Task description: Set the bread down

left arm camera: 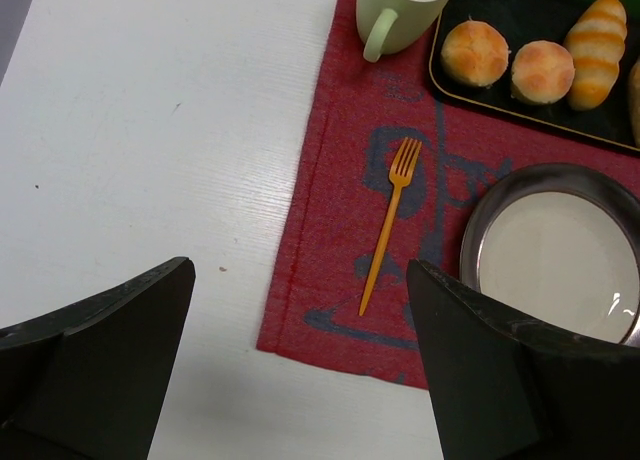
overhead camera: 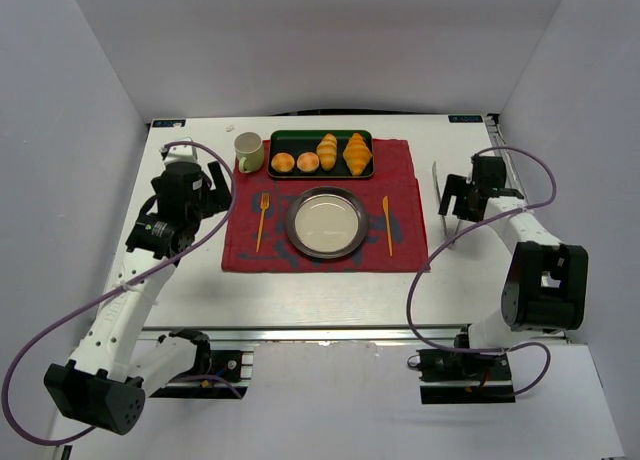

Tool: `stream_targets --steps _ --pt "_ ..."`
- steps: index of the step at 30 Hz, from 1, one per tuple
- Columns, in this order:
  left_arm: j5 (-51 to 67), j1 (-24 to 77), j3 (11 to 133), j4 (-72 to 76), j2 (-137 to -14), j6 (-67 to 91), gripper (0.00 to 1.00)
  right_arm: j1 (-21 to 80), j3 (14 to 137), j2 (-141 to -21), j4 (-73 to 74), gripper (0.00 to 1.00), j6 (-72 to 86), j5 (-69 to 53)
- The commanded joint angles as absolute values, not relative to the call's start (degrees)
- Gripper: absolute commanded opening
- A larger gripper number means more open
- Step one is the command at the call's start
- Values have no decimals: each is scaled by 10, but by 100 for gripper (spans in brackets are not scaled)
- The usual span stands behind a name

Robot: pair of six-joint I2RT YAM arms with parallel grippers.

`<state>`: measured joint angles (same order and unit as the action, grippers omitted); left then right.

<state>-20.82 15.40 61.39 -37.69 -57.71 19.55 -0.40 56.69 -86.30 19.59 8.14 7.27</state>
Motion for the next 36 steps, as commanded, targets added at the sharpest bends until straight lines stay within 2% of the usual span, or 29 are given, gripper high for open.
stream_targets --steps 1,20,28,30,32,35,36 --pt "-201 155 606 -367 -574 197 98 -25 555 -877 144 89 68 40" --pt "-201 155 610 -359 -589 205 98 -33 596 -1030 119 89 69 34" --pt "-204 155 615 -361 -591 204 98 -29 597 -1046 126 87 74 47" --pt "-202 155 615 -357 -591 207 98 -26 598 -1046 127 81 75 52" --pt "-202 155 622 -366 -595 209 98 -19 601 -1049 132 69 79 60" --pt "-202 155 624 -369 -594 213 98 -16 603 -1045 134 57 79 71" --pt "-200 155 621 -369 -592 214 98 -15 604 -1042 137 48 80 74"
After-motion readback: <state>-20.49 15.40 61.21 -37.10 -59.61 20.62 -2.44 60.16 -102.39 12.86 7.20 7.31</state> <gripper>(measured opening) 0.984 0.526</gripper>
